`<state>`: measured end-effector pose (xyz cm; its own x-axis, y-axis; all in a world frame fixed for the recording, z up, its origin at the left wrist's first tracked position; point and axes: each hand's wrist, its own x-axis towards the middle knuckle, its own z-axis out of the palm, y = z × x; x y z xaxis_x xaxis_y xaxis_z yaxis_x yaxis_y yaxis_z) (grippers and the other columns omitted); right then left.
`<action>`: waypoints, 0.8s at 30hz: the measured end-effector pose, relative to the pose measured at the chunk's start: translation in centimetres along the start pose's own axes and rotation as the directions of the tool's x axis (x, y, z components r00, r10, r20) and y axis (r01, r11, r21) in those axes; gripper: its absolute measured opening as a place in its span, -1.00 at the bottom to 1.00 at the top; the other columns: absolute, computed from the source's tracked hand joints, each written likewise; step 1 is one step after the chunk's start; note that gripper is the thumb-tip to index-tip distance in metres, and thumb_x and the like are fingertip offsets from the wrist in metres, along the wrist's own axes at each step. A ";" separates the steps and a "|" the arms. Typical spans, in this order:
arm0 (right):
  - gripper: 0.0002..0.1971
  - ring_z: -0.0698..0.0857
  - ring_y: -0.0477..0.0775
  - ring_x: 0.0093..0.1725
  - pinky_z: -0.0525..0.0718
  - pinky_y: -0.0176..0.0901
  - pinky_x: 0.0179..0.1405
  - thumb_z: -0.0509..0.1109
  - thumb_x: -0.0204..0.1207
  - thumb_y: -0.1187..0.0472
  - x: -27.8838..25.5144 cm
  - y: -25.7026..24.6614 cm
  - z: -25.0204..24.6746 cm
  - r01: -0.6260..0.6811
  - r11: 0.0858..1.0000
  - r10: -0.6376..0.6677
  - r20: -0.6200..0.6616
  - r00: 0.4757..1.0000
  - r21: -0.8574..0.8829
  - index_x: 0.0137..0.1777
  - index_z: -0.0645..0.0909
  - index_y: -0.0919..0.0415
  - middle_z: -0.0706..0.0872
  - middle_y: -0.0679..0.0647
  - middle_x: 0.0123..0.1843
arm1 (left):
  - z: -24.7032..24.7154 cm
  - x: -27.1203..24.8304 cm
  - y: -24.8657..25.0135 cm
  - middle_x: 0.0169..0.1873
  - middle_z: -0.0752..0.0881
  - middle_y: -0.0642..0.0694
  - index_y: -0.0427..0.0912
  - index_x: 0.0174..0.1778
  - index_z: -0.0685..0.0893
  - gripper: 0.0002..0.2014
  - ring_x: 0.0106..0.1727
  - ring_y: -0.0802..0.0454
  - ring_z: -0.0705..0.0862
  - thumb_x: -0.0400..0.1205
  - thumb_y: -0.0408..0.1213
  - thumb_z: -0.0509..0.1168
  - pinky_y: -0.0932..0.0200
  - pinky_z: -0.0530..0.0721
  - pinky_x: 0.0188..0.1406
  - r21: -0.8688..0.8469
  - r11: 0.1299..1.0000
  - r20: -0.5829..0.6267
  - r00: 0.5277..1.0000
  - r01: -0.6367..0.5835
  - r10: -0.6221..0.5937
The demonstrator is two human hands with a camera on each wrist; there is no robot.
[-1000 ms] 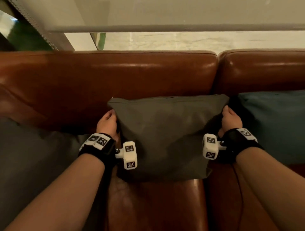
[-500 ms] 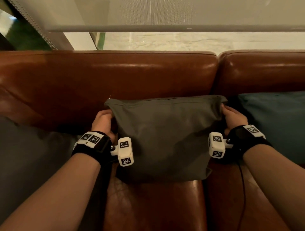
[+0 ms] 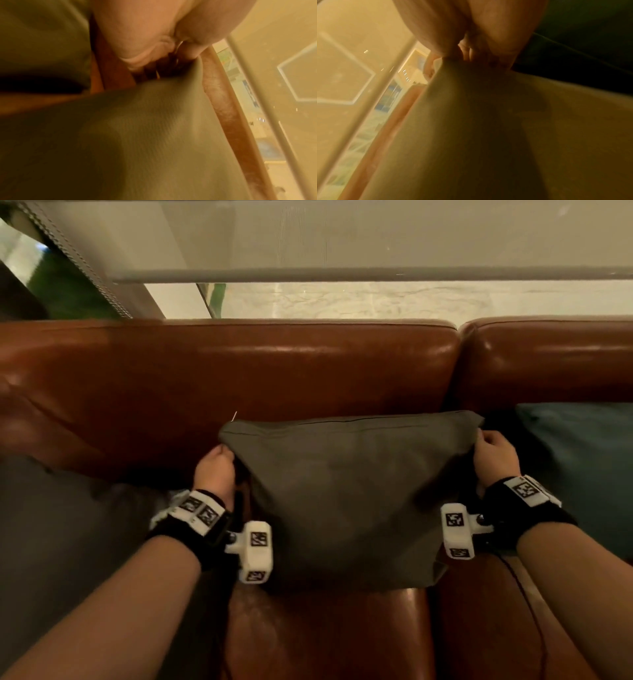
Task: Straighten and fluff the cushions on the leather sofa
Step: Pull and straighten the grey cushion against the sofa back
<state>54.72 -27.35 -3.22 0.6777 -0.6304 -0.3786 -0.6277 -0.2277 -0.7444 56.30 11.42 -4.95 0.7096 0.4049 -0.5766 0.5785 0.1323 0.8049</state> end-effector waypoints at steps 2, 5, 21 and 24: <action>-0.70 0.63 0.20 0.11 0.57 0.00 0.10 0.22 0.70 0.07 0.1 0.0 0.3 -0.039 0.999 0.040 -0.036 0.999 0.029 0.28 0.60 0.22 0.67 0.19 0.13 | 0.8 -0.5 -1.0 0.08 0.79 -0.14 -0.06 -0.10 0.77 -0.80 0.15 -0.11 0.73 0.65 -0.20 0.22 -0.08 0.63 0.32 -0.059 0.998 -0.008 1.000 0.016 -0.017; -0.86 0.53 0.19 0.02 0.41 -0.05 -0.02 0.19 0.70 0.19 0.1 -0.4 -0.7 0.027 0.985 -0.048 -0.118 0.992 -0.172 0.09 0.52 0.25 0.57 0.22 0.04 | 1.1 -0.3 -1.2 -0.06 0.73 -0.11 -0.06 -0.09 0.71 -0.83 0.01 -0.07 0.68 0.70 -0.22 0.21 0.06 0.61 0.08 0.032 0.995 -0.219 0.971 -0.096 0.101; -0.68 0.65 0.24 0.23 0.41 -0.25 0.03 0.16 0.74 0.13 0.3 0.0 0.8 -0.004 0.992 0.029 -0.190 0.981 0.129 0.29 0.68 0.21 0.73 0.22 0.20 | 1.4 1.3 -0.6 -0.05 0.73 -0.12 -0.17 0.14 0.76 -0.62 0.02 -0.05 0.66 0.76 -0.04 0.10 0.15 0.52 0.08 0.040 0.994 -0.374 0.920 -0.105 0.112; -0.67 0.66 0.21 0.22 0.51 -0.20 0.12 0.15 0.74 0.09 0.1 -0.5 1.0 0.028 0.982 0.006 -0.175 0.985 0.189 0.29 0.67 0.21 0.70 0.16 0.10 | 1.9 0.5 0.2 -0.15 0.73 -0.10 -0.20 0.08 0.75 -0.57 -0.01 -0.06 0.66 0.76 0.02 0.08 0.19 0.45 0.02 -0.052 0.994 -0.358 0.931 -0.096 0.071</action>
<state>55.52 -26.60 -3.40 0.5962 -0.7521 -0.2809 -0.5249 -0.1004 -0.8453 57.50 9.94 -5.37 0.5577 0.7103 -0.4294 0.4860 0.1398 0.8627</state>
